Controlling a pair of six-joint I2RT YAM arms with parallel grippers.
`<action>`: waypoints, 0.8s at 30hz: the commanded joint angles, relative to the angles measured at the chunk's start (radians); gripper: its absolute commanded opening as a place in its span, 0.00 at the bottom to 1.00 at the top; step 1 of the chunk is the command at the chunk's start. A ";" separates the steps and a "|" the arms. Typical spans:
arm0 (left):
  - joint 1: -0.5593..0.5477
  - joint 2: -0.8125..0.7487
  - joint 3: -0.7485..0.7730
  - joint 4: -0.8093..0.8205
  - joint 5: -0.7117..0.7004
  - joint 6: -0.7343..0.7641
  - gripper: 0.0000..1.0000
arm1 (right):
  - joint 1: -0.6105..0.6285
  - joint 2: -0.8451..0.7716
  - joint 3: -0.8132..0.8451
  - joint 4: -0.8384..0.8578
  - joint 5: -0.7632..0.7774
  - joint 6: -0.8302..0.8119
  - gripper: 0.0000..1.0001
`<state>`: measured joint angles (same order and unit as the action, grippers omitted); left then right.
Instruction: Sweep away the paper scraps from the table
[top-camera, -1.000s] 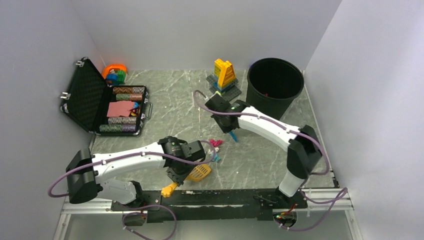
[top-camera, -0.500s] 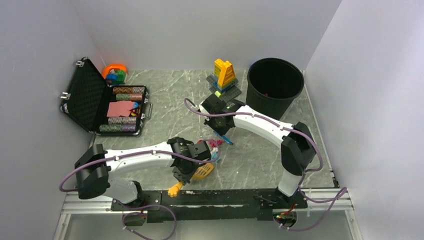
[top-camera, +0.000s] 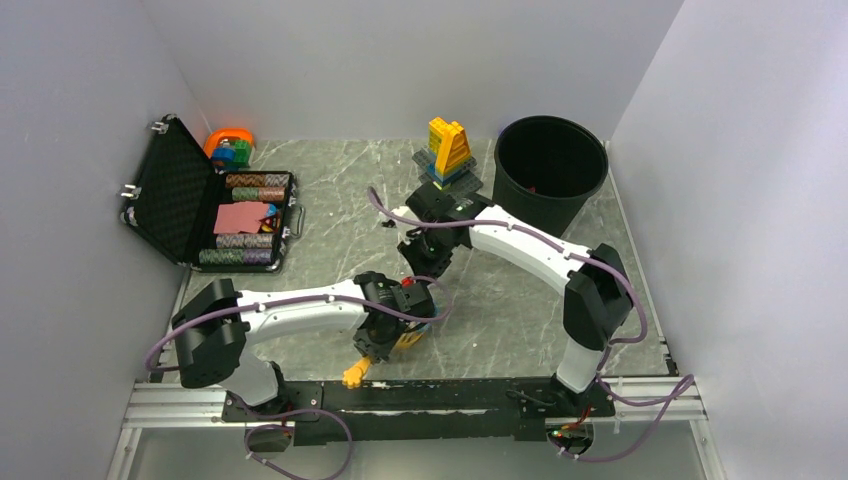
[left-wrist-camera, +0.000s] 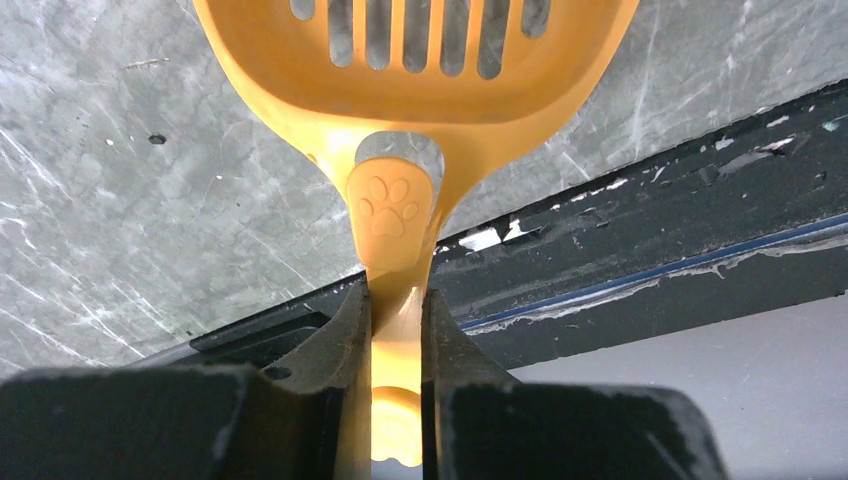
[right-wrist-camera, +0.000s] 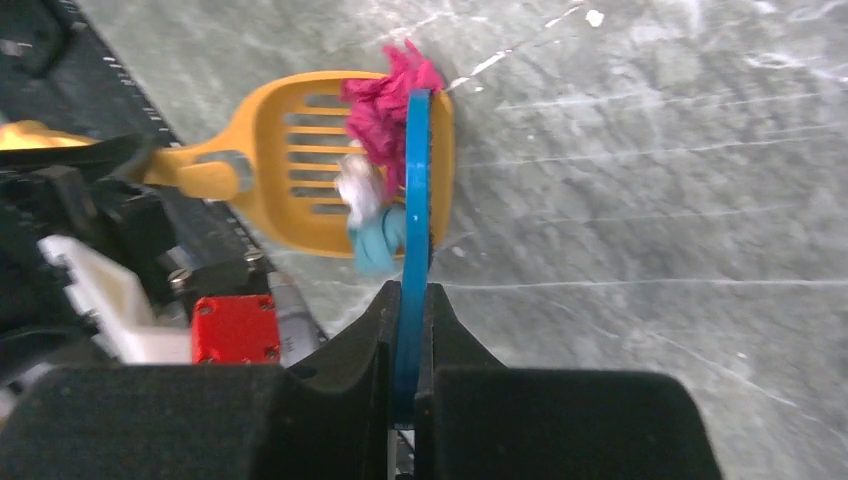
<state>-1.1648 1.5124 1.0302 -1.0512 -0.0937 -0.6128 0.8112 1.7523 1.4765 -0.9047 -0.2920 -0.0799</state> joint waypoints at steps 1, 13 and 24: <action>-0.004 0.020 0.043 0.018 -0.035 0.007 0.00 | -0.056 -0.011 0.030 0.009 -0.203 0.071 0.00; -0.006 -0.007 -0.013 0.062 -0.105 0.015 0.00 | -0.103 -0.089 0.031 -0.025 -0.034 0.161 0.00; -0.015 -0.107 0.000 0.061 -0.252 0.023 0.00 | -0.152 -0.360 -0.015 0.011 0.251 0.275 0.00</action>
<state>-1.1671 1.4635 1.0016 -0.9798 -0.2474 -0.6033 0.6731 1.5448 1.4685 -0.9188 -0.1963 0.1253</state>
